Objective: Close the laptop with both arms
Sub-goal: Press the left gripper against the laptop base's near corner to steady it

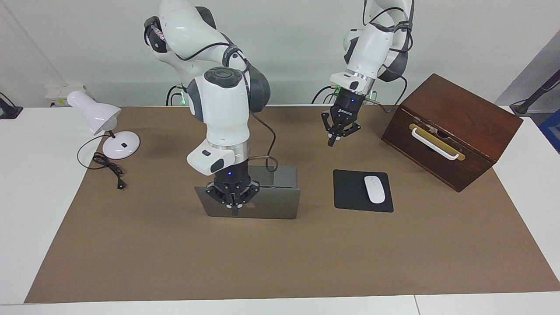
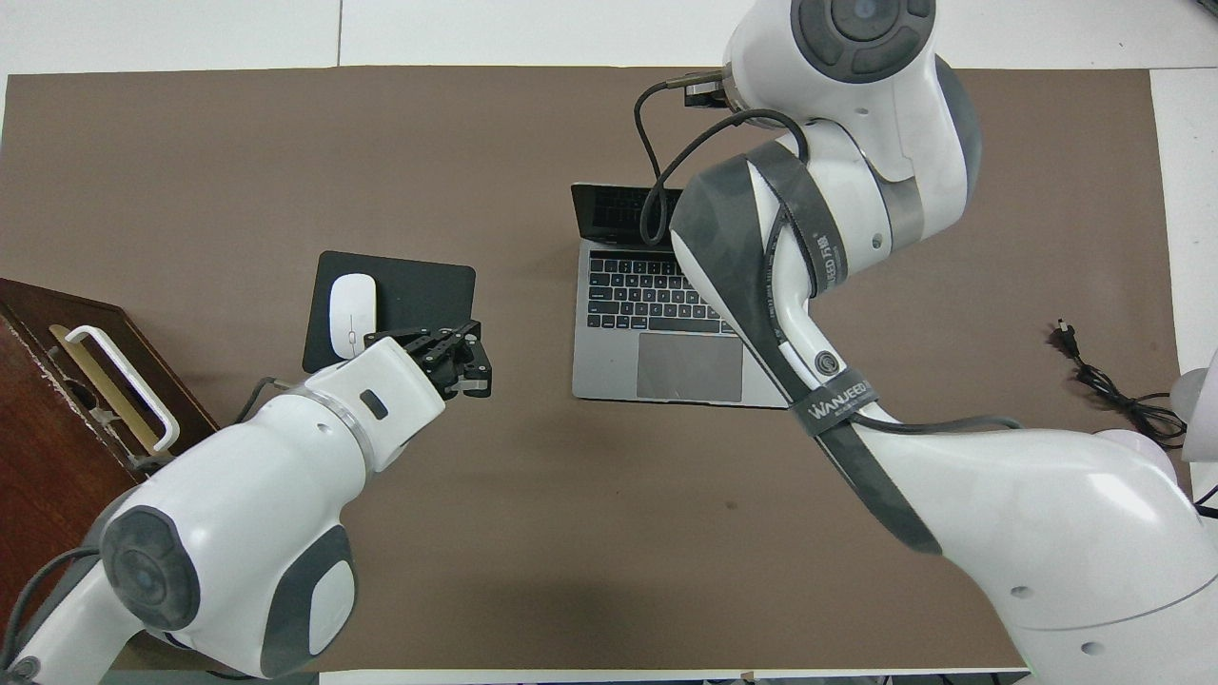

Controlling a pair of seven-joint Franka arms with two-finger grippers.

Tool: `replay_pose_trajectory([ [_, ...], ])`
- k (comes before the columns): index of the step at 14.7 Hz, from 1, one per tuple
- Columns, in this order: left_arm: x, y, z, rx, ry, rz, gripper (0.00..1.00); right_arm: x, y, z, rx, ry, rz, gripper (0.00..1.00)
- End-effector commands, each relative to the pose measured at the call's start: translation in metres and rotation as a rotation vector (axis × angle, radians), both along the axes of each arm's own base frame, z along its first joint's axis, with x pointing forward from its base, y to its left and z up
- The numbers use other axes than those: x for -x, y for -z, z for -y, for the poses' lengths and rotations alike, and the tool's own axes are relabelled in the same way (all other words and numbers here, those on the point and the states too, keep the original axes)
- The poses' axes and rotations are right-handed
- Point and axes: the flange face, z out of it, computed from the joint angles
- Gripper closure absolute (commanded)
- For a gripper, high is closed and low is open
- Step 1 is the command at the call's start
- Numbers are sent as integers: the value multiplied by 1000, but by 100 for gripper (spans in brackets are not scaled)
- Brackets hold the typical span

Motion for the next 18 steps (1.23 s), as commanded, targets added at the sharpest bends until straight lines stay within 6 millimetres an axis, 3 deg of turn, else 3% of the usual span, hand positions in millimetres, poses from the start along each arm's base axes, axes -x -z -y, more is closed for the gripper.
replay_pose_trajectory([
  [1, 9, 38, 22, 16, 17, 37, 100, -3, -6, -6, -18, 22, 20, 100],
  [4, 15, 64, 47, 29, 39, 78, 100, 3, -5, -19, -42, 18, 8, 100],
  [8, 18, 85, 64, 38, 56, 123, 100, 1, -3, -14, -42, 25, 6, 100],
  [11, 17, 97, 69, 29, 68, 135, 100, -2, 8, -14, -38, 26, -6, 100],
  [18, 6, 125, 77, -6, 100, 176, 100, -2, 10, -10, -76, 41, -41, 100],
])
